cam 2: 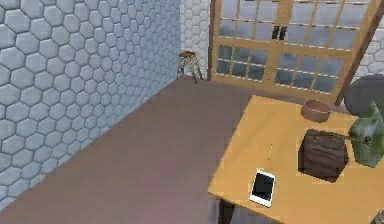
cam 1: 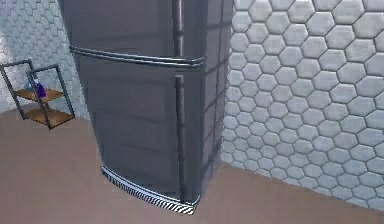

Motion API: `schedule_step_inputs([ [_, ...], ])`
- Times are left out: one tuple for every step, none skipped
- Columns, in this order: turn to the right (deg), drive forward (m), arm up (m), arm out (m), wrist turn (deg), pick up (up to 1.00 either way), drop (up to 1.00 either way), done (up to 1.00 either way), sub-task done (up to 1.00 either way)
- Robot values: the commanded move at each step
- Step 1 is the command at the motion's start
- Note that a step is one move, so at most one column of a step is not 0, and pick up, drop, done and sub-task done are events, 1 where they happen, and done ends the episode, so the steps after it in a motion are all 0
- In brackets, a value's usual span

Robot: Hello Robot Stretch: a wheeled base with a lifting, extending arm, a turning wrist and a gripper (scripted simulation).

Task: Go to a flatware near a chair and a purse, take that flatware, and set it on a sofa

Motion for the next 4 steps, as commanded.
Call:
schedule_step_inputs([
  [0.0,0.45,0.00,0.00,0.0,0.00,0.00,0.00,0.00],
  [45.0,0.00,0.00,0.00,0.0,0.00,0.00,0.00,0.00],
  [45.0,0.00,0.00,0.00,0.0,0.00,0.00,0.00,0.00],
  [0.0,0.45,0.00,0.00,0.0,0.00,0.00,0.00,0.00],
])
